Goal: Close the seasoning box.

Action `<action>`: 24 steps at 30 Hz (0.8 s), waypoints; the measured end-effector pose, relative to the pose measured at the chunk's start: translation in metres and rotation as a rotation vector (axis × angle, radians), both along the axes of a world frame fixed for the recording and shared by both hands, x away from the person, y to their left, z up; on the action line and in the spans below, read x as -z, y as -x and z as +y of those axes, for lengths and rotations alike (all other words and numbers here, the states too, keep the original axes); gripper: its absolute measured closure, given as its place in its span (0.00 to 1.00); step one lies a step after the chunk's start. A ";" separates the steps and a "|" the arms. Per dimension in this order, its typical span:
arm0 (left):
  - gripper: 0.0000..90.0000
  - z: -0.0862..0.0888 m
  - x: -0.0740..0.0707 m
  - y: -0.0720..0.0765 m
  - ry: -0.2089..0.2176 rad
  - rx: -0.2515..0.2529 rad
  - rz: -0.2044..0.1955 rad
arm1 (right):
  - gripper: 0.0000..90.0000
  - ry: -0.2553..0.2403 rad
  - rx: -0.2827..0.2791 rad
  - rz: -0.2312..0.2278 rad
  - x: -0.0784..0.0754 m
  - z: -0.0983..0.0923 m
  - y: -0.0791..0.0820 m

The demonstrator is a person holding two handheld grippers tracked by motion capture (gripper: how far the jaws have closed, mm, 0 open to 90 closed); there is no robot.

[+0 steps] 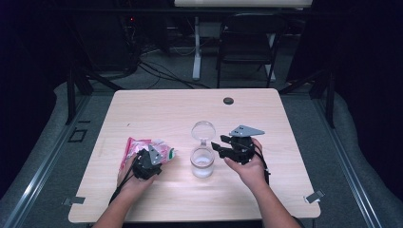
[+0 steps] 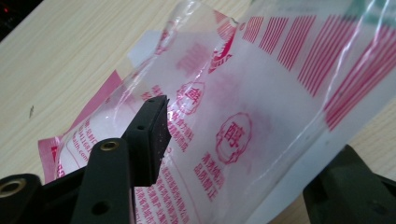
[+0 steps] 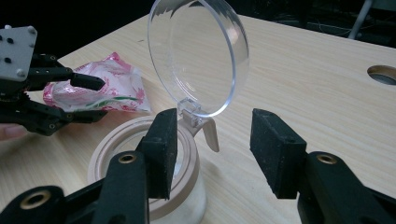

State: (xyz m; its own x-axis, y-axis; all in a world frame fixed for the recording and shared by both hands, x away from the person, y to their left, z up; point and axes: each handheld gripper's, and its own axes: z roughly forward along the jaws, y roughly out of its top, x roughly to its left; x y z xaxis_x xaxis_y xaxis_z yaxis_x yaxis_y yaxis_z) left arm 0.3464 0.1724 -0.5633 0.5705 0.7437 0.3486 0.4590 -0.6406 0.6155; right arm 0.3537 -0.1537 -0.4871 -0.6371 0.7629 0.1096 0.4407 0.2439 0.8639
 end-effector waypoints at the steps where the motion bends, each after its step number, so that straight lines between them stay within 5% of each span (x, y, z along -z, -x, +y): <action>1: 0.53 0.001 0.000 -0.001 0.017 -0.007 0.002 | 0.57 -0.004 0.002 0.000 0.000 0.000 0.000; 9: 0.60 0.006 -0.002 -0.003 0.054 -0.026 0.027 | 0.57 0.000 -0.001 0.005 0.001 0.000 -0.001; 15: 0.79 0.011 -0.003 -0.005 0.111 -0.029 0.059 | 0.57 -0.003 -0.001 0.003 0.001 0.000 0.000; 24: 0.94 0.019 -0.006 -0.010 0.164 -0.041 0.088 | 0.57 -0.001 -0.002 0.005 0.002 0.001 -0.001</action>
